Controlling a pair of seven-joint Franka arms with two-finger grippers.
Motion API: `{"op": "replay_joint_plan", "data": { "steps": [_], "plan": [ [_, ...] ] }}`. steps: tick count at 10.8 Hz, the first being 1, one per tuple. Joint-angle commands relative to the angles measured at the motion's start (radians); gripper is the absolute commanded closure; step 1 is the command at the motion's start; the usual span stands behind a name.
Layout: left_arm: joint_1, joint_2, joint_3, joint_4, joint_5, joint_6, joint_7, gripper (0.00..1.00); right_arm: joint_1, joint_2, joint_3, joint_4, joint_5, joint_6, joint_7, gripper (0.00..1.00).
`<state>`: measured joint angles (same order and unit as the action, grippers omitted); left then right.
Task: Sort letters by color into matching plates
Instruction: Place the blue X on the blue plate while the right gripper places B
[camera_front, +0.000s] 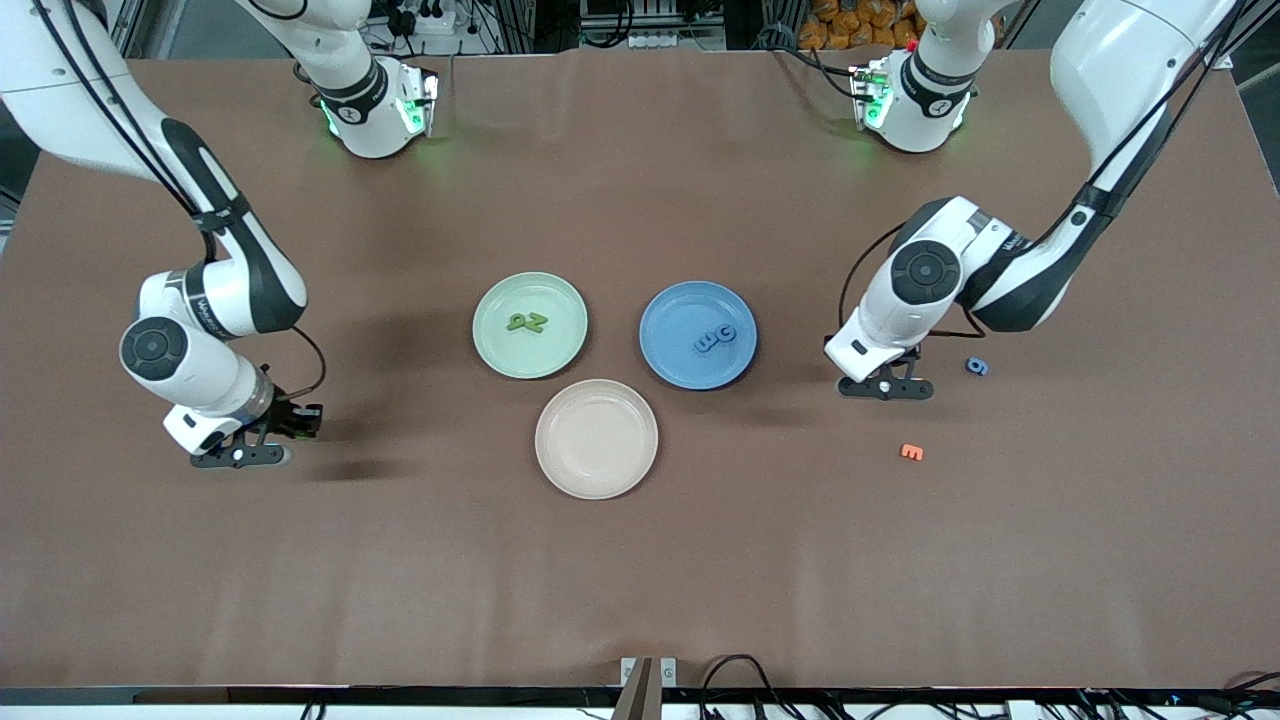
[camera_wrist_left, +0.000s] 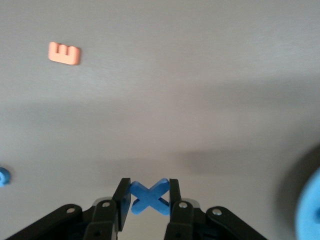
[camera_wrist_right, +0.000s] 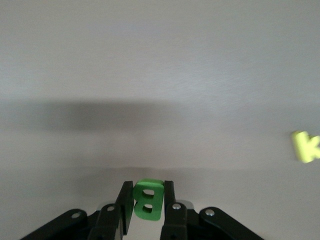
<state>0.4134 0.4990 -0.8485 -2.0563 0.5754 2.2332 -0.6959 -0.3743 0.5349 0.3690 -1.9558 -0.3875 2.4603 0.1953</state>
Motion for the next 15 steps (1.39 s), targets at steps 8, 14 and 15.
{"op": "replay_joint_plan", "data": {
  "steps": [8,14,15],
  "plan": [
    [-0.338,0.075,0.038,0.159,-0.028,-0.023,-0.394,1.0,0.349,-0.168,-0.005,-0.034,0.305,-0.263,0.119,0.88],
    [-0.521,0.127,0.149,0.258,-0.042,-0.023,-0.513,0.92,0.541,-0.165,-0.009,-0.031,0.305,-0.305,0.194,0.86],
    [-0.522,0.131,0.149,0.265,-0.043,-0.023,-0.514,0.91,0.561,-0.162,-0.009,-0.032,0.305,-0.305,0.2,0.86]
  ]
}}
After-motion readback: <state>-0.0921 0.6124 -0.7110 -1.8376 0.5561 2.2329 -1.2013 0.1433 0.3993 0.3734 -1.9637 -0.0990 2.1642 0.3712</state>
